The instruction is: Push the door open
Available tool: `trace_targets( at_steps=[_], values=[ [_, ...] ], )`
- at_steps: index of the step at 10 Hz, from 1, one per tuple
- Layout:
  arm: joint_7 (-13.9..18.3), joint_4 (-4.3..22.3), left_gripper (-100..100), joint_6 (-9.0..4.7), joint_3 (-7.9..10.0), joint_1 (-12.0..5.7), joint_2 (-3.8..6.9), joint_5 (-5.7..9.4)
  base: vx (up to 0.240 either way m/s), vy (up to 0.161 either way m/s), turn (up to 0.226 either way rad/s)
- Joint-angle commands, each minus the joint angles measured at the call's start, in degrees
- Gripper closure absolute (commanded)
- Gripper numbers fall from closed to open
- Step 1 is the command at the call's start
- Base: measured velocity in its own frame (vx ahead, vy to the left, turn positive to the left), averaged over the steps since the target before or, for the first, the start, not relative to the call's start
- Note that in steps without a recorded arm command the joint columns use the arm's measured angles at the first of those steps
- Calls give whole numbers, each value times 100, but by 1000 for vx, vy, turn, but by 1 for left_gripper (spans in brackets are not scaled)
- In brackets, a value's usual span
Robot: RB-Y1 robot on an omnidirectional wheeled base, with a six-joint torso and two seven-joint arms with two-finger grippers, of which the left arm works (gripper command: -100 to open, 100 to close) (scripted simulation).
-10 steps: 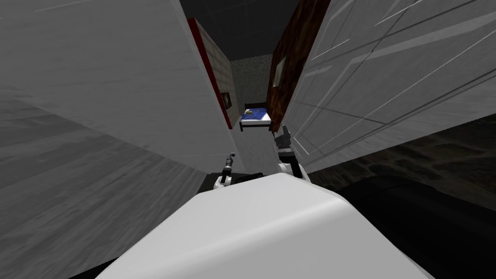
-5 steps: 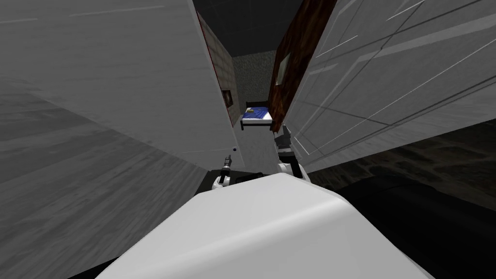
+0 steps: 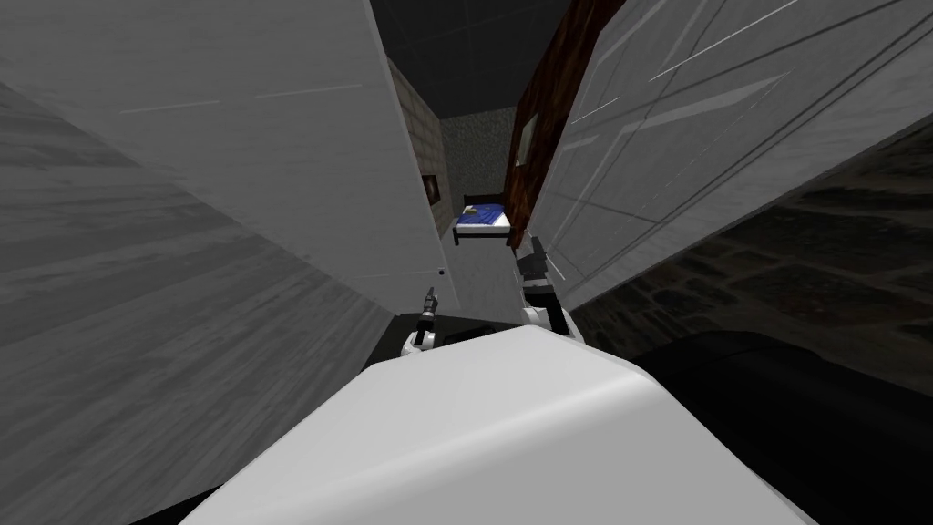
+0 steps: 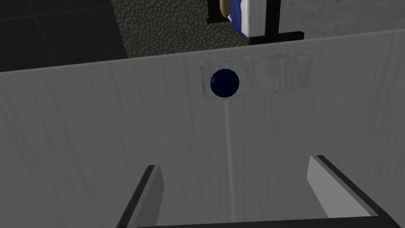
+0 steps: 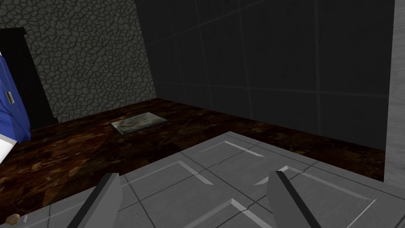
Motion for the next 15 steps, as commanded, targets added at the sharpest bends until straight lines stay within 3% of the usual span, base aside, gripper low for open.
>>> trace_targets(
  at_steps=[1, 5, 8, 10, 11, 12, 15],
  values=[
    [-23, 15, -100, -19, 21, -5, 82, 11, 104, -37, -38],
    [-69, 45, -100, -54, 60, -14, 126, 33, 188, -45, -19],
    [-108, 70, -100, -85, 95, -22, 67, 52, 199, -35, -20],
    [-137, 89, -100, -108, 120, -28, -44, 66, 196, -35, -20],
    [-129, 75, -100, -91, 111, -24, -13, 60, 70, -13, 14],
    [-129, 75, 100, -91, 111, -24, -13, 60, -15, 0, -11],
    [-129, 75, 100, -91, 111, -24, -13, 60, -17, 4, -5]
  ],
)
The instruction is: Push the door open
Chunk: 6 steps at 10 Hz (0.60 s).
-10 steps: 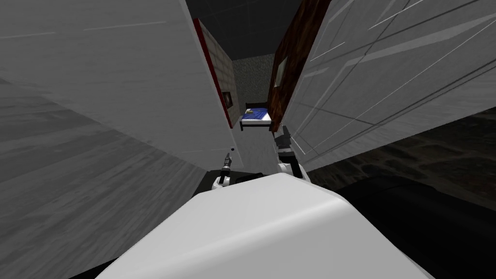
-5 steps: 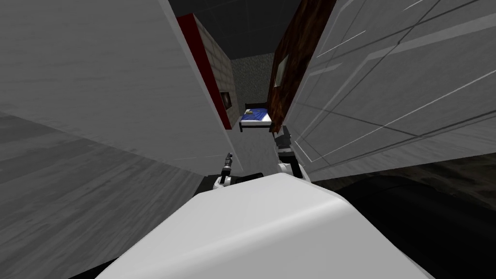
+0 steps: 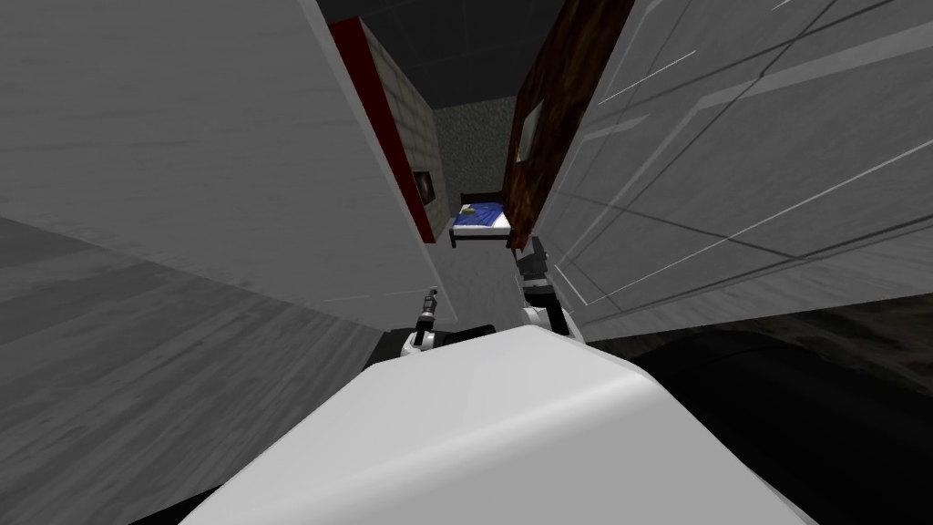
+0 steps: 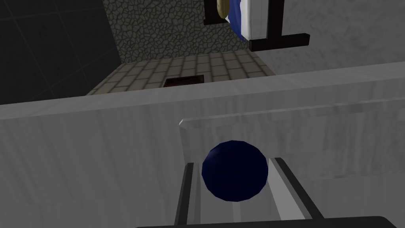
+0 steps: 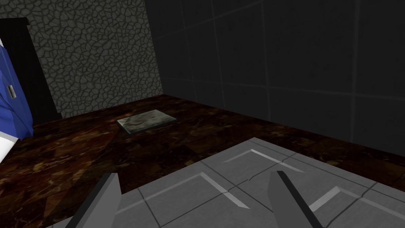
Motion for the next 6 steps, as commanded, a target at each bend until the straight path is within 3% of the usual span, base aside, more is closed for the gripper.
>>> trace_targets(
  at_steps=[1, 2, 3, 6],
  values=[
    [3, -5, 100, -10, 3, 0, 1, 3, -7, 0, 3],
    [3, -5, 100, -10, 3, 0, 1, 3, 0, 0, 0],
    [-32, 14, 100, 9, 70, 1, 80, 49, 90, -39, 23],
    [-82, 26, 100, 18, 179, -11, 176, 126, 140, -65, 35]
  ],
)
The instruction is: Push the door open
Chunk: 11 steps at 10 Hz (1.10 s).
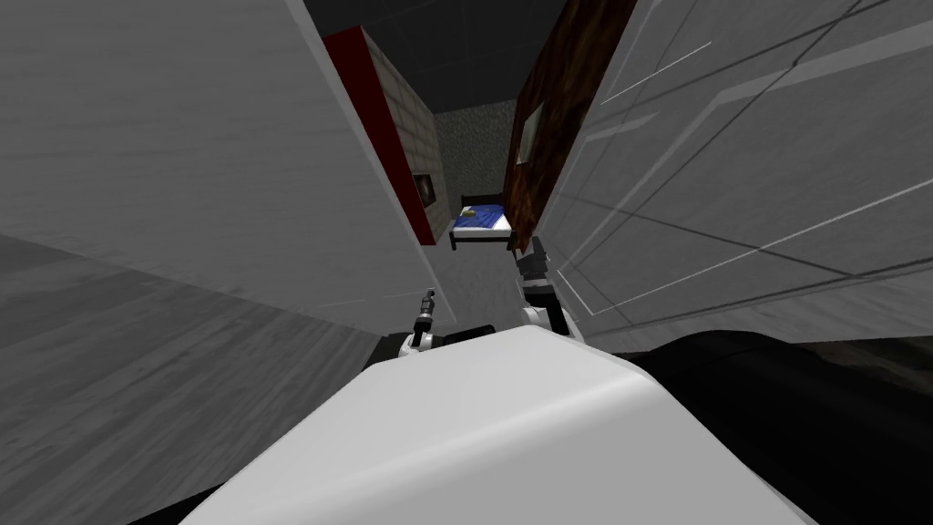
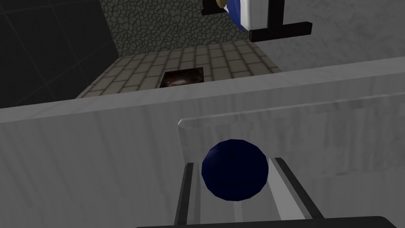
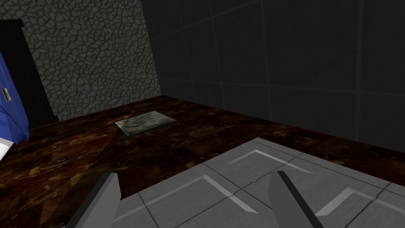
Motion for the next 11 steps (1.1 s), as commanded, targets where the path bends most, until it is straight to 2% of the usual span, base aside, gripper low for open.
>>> trace_targets(
  at_steps=[1, 2, 4, 5, 7, 8, 11],
  values=[
    [21, -179, 100, 59, 45, 45, 84, 25, 137, -52, 21],
    [-12, -172, 100, 65, 116, 37, 132, 75, 136, -19, 34],
    [-12, -172, 100, 65, 116, 37, 132, 75, 90, -22, -1],
    [-61, -161, 100, 74, 222, 26, 191, 149, 153, -53, 89],
    [-101, -151, 100, 82, 310, 16, 229, 211, 196, -57, 96],
    [-81, -99, -100, 67, 277, 1, 183, 214, -56, -64, 88],
    [-38, -133, -100, 91, 284, 9, 136, 250, -212, -67, 35]
  ],
)
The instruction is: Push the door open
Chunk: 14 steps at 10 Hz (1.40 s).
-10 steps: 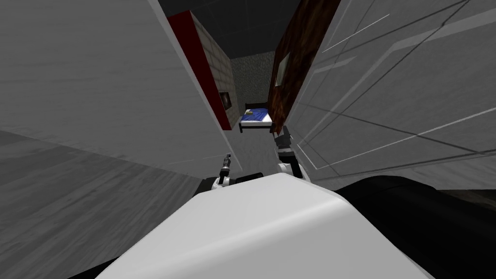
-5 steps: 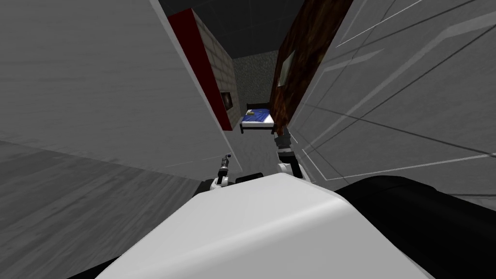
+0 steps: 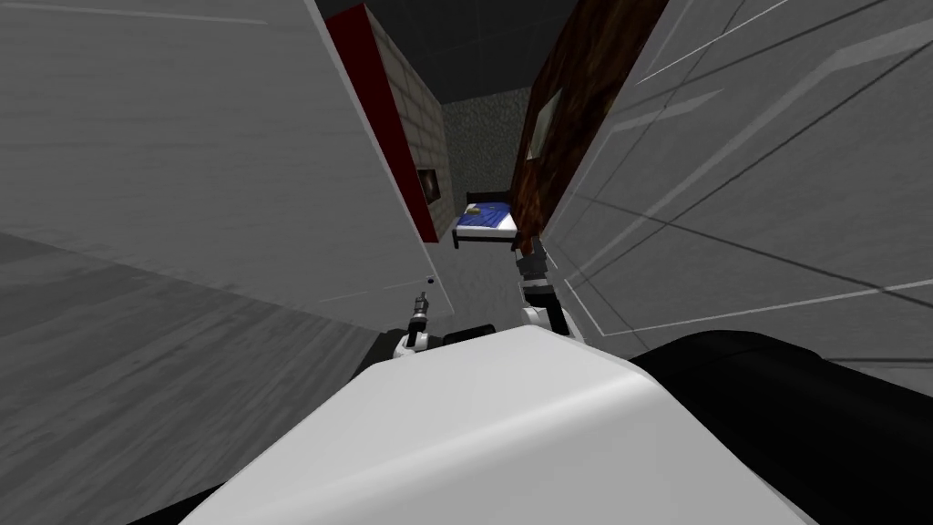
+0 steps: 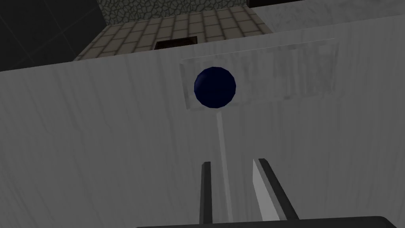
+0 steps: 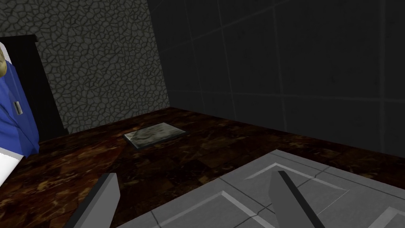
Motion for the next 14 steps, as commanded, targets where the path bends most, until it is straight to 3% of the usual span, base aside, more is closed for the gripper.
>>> trace_targets(
  at_steps=[1, 3, 5, 10, 14],
  values=[
    [36, -17, -100, 15, 6, 5, -46, 28, -248, -64, 56],
    [77, -49, -100, 37, 13, 13, -155, 62, -232, -74, 57],
    [60, -56, -100, 20, 25, 31, -81, 57, -14, -24, -10],
    [13, -20, -100, -70, 84, 50, -48, 75, 197, -7, -20],
    [-31, 13, -100, -153, 138, 68, -132, 91, 190, -23, -25]
  ],
)
